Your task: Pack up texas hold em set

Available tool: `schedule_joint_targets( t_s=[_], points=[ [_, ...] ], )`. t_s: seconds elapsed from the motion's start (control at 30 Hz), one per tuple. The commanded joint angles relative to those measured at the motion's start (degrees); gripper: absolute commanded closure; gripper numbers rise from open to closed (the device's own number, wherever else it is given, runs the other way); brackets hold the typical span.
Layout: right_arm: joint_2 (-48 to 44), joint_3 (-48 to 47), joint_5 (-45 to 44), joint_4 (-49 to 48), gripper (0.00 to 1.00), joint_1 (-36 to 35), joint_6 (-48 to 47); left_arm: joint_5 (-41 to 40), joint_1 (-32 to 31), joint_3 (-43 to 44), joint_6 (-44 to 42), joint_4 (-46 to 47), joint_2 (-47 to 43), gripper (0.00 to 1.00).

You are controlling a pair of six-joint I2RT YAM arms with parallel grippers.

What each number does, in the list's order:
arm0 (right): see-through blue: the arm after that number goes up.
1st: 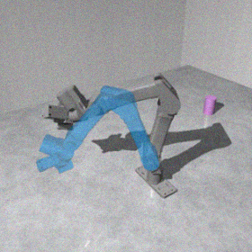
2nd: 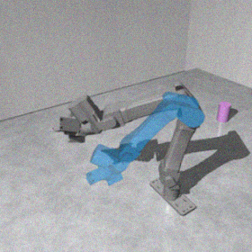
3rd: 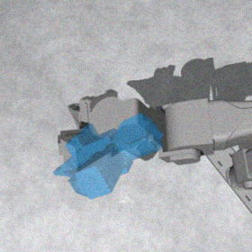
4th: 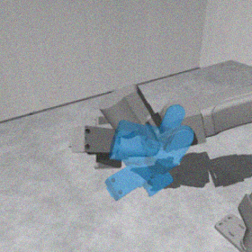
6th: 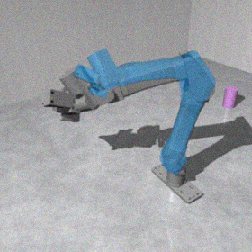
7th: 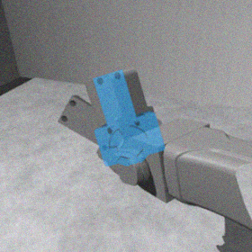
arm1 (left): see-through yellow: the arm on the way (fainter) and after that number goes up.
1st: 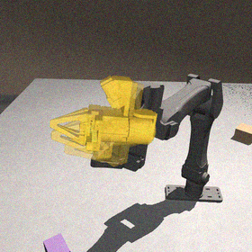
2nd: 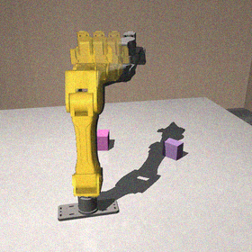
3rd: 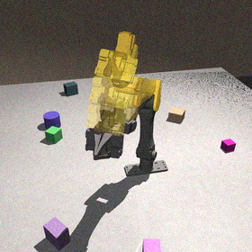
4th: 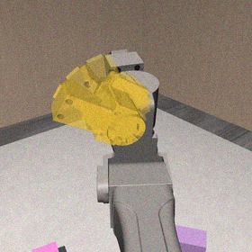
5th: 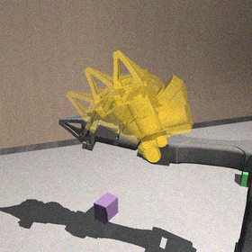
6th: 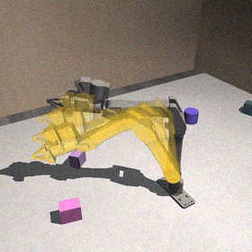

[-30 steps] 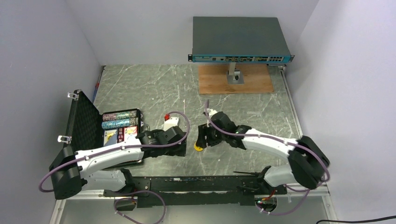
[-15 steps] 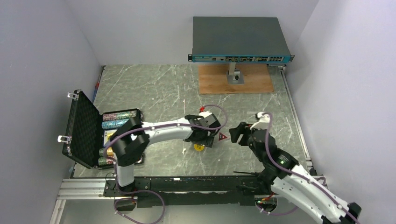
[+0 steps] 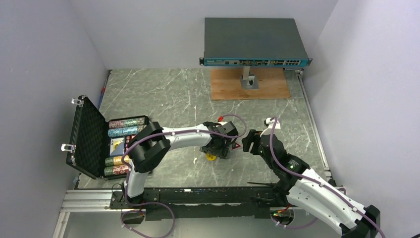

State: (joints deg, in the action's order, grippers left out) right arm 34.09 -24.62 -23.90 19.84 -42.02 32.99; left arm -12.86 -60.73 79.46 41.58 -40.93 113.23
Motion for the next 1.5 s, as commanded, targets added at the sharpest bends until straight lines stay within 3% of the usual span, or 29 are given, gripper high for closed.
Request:
schedule_joint_targets(
  t_s=[0.0, 0.3, 0.4, 0.53, 0.57, 0.6, 0.8, 1.07, 1.2, 1.47],
  points=[
    [-2.11, -0.51, -0.28, -2.82, 0.32, 0.16, -0.85, 2.71, -0.44, -2.71, -0.08, -0.67, -0.25, 0.25],
    [-1.67, -0.54, 0.15, -2.95, 0.32, 0.25, -1.04, 0.78, -0.38, -0.41, -1.34, -2.23, 2.01, 0.45],
    [-1.41, -0.59, 0.20, -3.04, 0.32, 0.21, -1.09, -1.02, -0.16, -0.80, -1.22, -2.75, 1.34, 0.58],
    [-1.62, -0.51, 0.50, -3.14, 0.32, 0.19, -1.21, -6.77, 1.06, -4.77, 0.76, -3.93, -4.46, 0.83],
    [-1.60, -0.47, 0.55, -3.19, 0.32, 0.17, -1.18, -13.85, 1.83, -6.27, 1.55, -4.51, -6.77, 0.85],
    [-1.58, -0.44, 0.61, -3.22, 0.32, 0.17, -1.18, -9.77, 2.71, -8.14, 2.14, -4.84, -9.21, 0.85],
    [-0.46, -0.56, 0.98, -3.53, 0.32, 0.18, -1.31, -10.80, 12.44, -20.60, 2.72, -6.13, -27.82, 0.91],
    [0.65, -0.51, 1.79, -4.29, 0.32, 0.29, -1.57, -8.88, 37.12, -34.84, -1.74, -6.24, -51.03, 1.00],
    [1.34, -0.68, 2.06, -4.37, 0.32, 0.28, -1.61, -10.41, 45.36, -37.02, -2.79, -7.23, -53.79, 1.00],
    [1.63, -0.87, 2.19, -4.20, 0.32, 0.32, -1.64, -13.85, 50.01, -35.35, -1.44, -6.47, -46.85, 1.00]
  ],
)
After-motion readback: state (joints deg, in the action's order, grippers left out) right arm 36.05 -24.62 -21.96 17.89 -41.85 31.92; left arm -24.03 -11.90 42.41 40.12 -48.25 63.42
